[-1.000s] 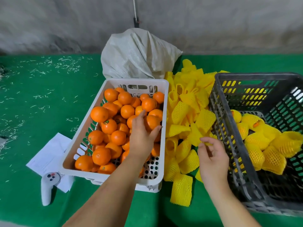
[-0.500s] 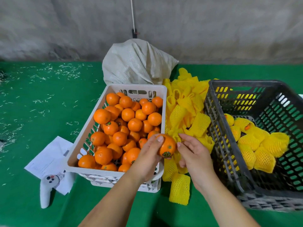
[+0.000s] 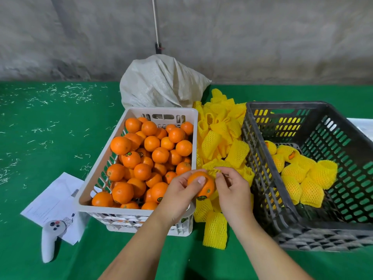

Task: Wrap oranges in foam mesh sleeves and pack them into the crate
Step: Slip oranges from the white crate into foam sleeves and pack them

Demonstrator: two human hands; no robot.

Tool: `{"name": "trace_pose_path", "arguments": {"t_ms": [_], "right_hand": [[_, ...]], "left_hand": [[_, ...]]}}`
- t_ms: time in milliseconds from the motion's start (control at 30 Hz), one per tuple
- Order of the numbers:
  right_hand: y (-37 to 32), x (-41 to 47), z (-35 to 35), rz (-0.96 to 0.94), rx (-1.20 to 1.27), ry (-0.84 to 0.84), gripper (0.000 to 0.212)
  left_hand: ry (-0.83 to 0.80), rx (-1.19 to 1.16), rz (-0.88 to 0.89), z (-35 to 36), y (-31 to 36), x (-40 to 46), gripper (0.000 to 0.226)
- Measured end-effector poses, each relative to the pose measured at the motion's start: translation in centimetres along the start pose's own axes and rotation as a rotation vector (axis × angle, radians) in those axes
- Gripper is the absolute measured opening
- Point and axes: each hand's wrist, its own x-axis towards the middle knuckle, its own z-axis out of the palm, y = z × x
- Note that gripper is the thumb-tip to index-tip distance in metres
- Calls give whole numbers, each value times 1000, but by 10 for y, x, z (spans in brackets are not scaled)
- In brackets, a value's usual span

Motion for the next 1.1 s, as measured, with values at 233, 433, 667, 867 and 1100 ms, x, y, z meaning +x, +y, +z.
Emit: {"name": "trace_pose_path", "arguments": {"t_ms": [233,433,667,867,1100], "right_hand": [[-6,-6,1,-44,60,-70,22],[-21,11,-16,-80,-18,-189,22],[-30,3,-22,-205,-80,-399,19],[-11,-3,-22,-281,-159,-298,42],[-11,-8,-23,-432,-258,-75,27]], "left_hand": [[-47,122,97,-2,-4,-2,85],[-96,193,121,0,-11,-2,75],[43,55,112,-1,-12,1,58],[-95,140,54,-12,-18,3,75],[62,160,95,1,-14,-1,67]]}}
